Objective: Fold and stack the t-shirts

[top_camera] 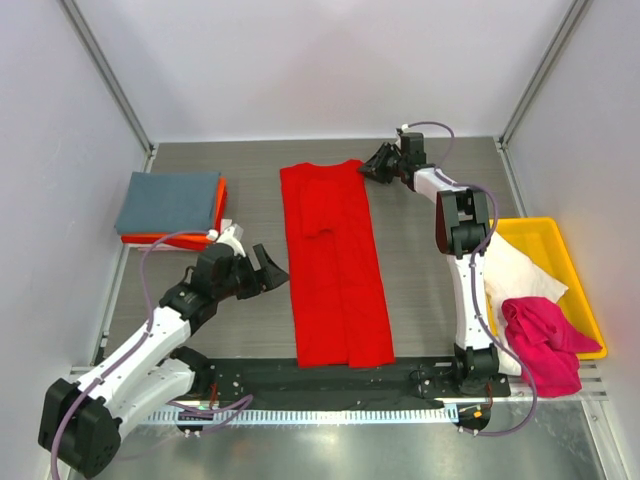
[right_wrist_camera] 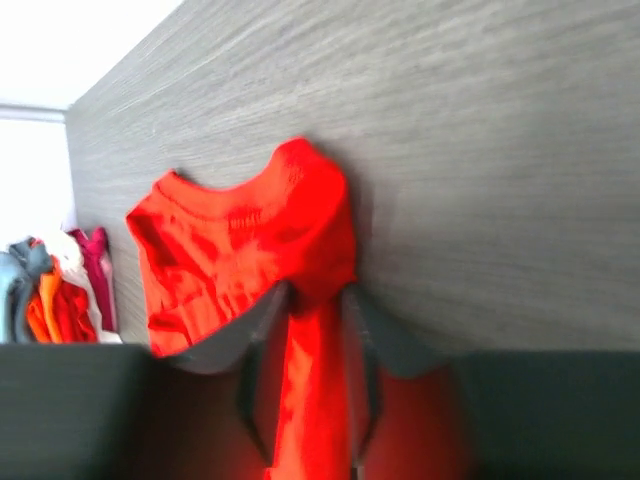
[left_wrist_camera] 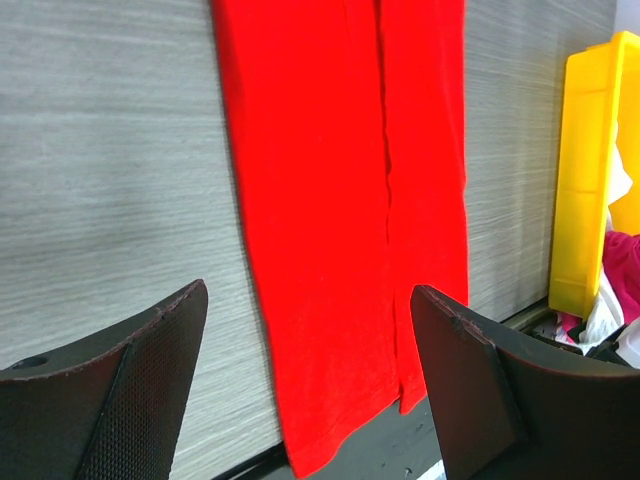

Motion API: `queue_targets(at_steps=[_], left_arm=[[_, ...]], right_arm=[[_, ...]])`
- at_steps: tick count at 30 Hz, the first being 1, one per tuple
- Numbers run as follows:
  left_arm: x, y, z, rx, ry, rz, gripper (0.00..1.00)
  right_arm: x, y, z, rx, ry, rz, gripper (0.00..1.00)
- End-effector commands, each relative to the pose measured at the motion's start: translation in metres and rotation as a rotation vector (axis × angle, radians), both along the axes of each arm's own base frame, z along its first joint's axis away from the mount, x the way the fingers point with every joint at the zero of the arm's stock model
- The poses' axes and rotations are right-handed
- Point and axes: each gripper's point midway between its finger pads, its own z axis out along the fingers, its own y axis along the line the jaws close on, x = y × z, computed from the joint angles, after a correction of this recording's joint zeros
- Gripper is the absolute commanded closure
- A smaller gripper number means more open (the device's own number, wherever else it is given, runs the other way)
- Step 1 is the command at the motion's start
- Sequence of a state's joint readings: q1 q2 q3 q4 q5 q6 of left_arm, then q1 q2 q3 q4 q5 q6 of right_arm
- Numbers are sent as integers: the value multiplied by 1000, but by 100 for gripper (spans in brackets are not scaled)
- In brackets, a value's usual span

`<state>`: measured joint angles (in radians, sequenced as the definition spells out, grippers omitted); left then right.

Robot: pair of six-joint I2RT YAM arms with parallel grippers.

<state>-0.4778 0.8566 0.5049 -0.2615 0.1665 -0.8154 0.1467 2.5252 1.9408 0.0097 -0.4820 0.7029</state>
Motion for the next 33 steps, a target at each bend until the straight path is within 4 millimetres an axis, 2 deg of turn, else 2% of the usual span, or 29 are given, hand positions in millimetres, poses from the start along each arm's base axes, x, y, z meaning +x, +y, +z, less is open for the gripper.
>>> queue_targets(at_steps=[1, 2, 4, 5, 10, 11, 12, 14, 17, 19, 20, 21, 22, 23, 24, 26, 27, 28, 29, 30, 31, 32, 33], left_arm=[[-1, -2, 4, -33, -14, 8, 17], [-2, -1, 0, -30, -10, 12, 17], [-3, 0, -3, -25, -6, 14, 17], [-4, 1, -6, -20, -2, 16, 17], [-5, 1, -20, 9, 36, 5, 17], [-6, -1, -22, 4, 46, -9, 17], [-7, -2, -29, 12, 72, -13, 18], [-7, -6, -33, 2, 84, -20, 19], [-8, -7, -38, 9, 98, -25, 20], [-9, -7, -41, 14, 107, -28, 20], [-9, -7, -42, 12, 107, -27, 20], [-10, -8, -44, 15, 113, -29, 20], [-12, -9, -45, 15, 120, -31, 20], [-13, -9, -47, 13, 130, -31, 20], [-15, -10, -50, 13, 140, -34, 20], [-17, -15, -52, 6, 148, -45, 22], [-19, -19, -52, -4, 149, -55, 23], [-19, -21, -53, -8, 151, -56, 23], [-20, -23, -54, -12, 153, -59, 24], [-19, -24, -53, -19, 155, -57, 24], [-19, -27, -52, -26, 149, -64, 25], [-19, -27, -53, -27, 152, -64, 25], [-18, -29, -53, -31, 152, -65, 25]], right_arm=[[3, 5, -20, 27, 75, -7, 73], [8, 5, -19, 30, 69, -11, 85], [14, 2, -20, 36, 65, -27, 96], [18, -3, -19, 35, 62, -49, 99], [43, -34, 4, 41, 7, -128, 99], [50, -38, 14, 52, -14, -136, 99], [53, -41, 15, 58, -19, -142, 99], [64, -48, 34, 73, -59, -153, 99], [74, -56, 44, 77, -84, -184, 99], [76, -58, 44, 80, -86, -193, 98], [78, -61, 46, 81, -90, -202, 95], [78, -63, 45, 82, -89, -205, 87], [79, -65, 49, 85, -95, -204, 54], [78, -66, 51, 86, -99, -199, 41], [77, -65, 56, 75, -111, -185, 36], [71, -67, 71, 54, -126, -182, 31], [64, -69, 65, 30, -108, -180, 31], [60, -70, 69, 19, -106, -178, 31], [56, -71, 92, 10, -131, -174, 31], [51, -72, 94, -3, -124, -172, 30], [39, -73, 84, -24, -84, -162, 30], [31, -73, 105, -24, -105, -154, 30], [23, -73, 108, -32, -100, -148, 30]])
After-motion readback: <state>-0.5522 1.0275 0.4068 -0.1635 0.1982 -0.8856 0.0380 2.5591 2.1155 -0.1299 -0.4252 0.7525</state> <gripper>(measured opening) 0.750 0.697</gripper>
